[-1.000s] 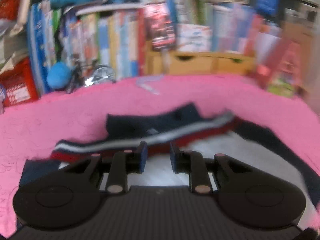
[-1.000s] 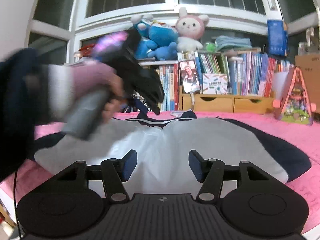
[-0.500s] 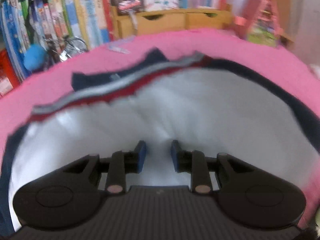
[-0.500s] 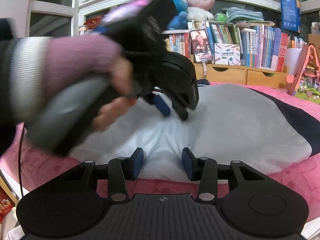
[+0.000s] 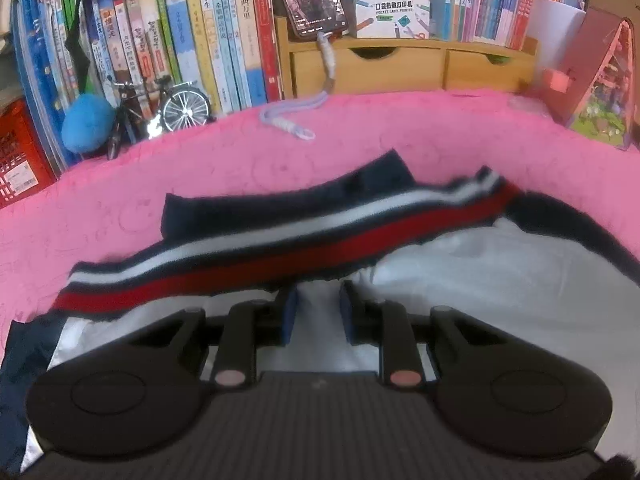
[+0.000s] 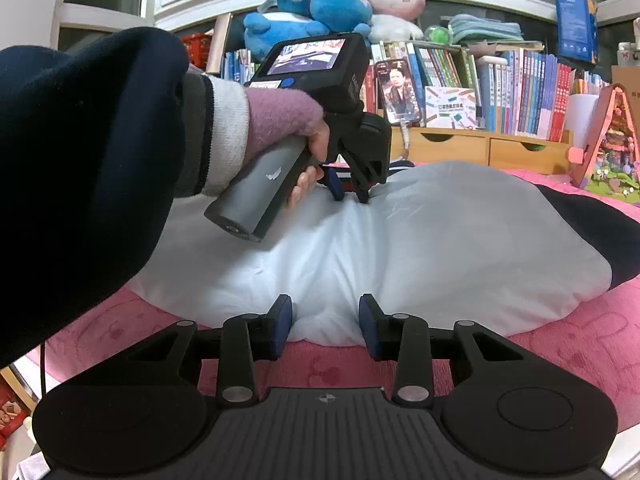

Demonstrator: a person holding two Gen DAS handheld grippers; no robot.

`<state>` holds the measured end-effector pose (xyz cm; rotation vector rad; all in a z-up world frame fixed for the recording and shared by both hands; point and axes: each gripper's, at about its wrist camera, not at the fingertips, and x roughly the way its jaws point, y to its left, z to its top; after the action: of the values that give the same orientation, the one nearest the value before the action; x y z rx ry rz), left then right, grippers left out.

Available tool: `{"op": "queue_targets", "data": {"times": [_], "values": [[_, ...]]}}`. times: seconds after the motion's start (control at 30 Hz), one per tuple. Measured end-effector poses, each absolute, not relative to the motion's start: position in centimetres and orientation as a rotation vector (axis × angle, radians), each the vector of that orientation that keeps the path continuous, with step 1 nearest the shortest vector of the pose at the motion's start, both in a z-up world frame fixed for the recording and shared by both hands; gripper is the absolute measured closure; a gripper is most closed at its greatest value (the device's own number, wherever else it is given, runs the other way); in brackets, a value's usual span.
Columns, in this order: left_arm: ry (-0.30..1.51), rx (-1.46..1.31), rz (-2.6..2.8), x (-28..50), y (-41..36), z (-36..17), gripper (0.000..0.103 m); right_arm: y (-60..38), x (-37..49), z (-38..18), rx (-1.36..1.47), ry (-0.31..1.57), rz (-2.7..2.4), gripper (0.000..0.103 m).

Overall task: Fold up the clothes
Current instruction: 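Press the folded jacket flat with the left gripper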

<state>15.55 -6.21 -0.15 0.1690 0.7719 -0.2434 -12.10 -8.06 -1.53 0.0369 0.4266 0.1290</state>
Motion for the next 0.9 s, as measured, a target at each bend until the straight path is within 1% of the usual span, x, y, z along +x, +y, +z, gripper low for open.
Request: {"op": "queue_targets", "data": {"times": [0.13,0.23,0.37,0.47,0.57,0.6,0.77,0.9], "values": [[0.721,0.158,-0.226,12.9,-5.3,2.2,0.08,-8.2,-12.1,-1.7,0.039,0.423,0.134,0.065],[0.686,0.183,-0.315,8.4,-4.8,4.3,0.08,-8.0,-12.0,-1.8,0.039,0.419,0.129,0.065],[0.75,0.204,-0.41,2.7,-4.8,4.8,0.08,-8.0,-12.1,-1.9,0.042,0.42,0.129,0.065],[0.837,0.228,-0.431,0.8,-5.2,3.5,0.08,-8.0,-12.0,-1.8,0.041,0.424,0.129,0.065],[0.916,0.252,-0.408,1.2,-5.7,1.1,0.078,-7.9,-11.8,-1.6,0.04,0.434,0.127,0.065],[0.911,0.241,-0.408,1.6,-5.7,0.5,0.077,-7.9,-11.7,-1.5,0.042,0.439,0.127,0.065],[0.89,0.225,-0.356,5.1,-6.1,-0.1,0.076,-7.8,-11.5,-1.3,0.038,0.452,0.12,0.065],[0.848,0.211,-0.294,9.3,-6.7,-0.5,0.076,-7.7,-11.5,-1.3,0.037,0.452,0.119,0.066]]}}
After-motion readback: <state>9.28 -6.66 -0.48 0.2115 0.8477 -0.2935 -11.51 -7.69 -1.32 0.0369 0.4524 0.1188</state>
